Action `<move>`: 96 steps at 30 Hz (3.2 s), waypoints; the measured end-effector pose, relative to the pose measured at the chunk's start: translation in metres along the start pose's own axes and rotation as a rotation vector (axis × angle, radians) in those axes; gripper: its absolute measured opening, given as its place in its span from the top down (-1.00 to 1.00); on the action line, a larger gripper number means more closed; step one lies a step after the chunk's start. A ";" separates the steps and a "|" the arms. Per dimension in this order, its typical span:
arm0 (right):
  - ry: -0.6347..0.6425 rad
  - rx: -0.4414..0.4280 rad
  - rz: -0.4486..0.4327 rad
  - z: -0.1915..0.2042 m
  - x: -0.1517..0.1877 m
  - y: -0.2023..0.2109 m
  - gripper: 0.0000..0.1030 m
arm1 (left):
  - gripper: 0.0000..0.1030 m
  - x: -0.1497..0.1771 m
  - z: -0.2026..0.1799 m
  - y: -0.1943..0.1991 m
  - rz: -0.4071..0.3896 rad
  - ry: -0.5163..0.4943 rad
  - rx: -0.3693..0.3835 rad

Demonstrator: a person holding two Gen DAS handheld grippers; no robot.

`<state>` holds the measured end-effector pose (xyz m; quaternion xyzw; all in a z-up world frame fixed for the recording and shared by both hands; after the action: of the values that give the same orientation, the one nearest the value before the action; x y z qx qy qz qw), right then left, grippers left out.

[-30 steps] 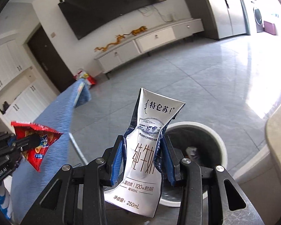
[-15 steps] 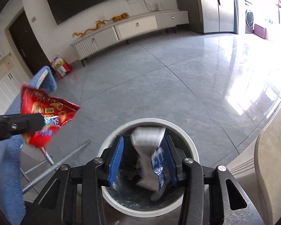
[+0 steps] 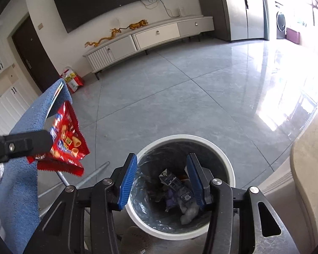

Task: Collect trash
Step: 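Open the right gripper over the bin to drop the milk carton, then lower the red chip bag into the bin and open the left gripper, then move both tools back over the rug toward the snack packet and tissue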

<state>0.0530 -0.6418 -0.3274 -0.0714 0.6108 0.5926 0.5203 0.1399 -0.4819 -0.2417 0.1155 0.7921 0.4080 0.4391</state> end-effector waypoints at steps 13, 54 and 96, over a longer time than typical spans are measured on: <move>-0.032 0.089 -0.026 -0.042 0.015 0.044 0.02 | -0.26 0.016 -0.021 -0.058 0.230 0.134 0.088; -0.118 -0.017 -0.001 -0.019 0.024 -0.001 0.00 | -0.31 0.025 -0.044 -0.065 0.271 0.403 0.321; 0.275 -0.317 -0.150 0.242 -0.002 0.123 -0.92 | -0.54 0.100 0.214 0.350 -0.502 0.185 -0.819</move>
<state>0.1009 -0.4150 -0.1872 -0.2775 0.5682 0.6257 0.4568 0.1886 -0.0872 -0.0998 -0.2978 0.6058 0.5761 0.4609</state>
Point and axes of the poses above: each gripper's, at about its wrist camera, not at the fingertips, and y roughly against the way its jaws point, z to its left, x to its underside, the point moved 10 cm from there along -y, roughly the way its jaws point, and after that the axes turned 8 degrees about -z, right-handed, at the moved point
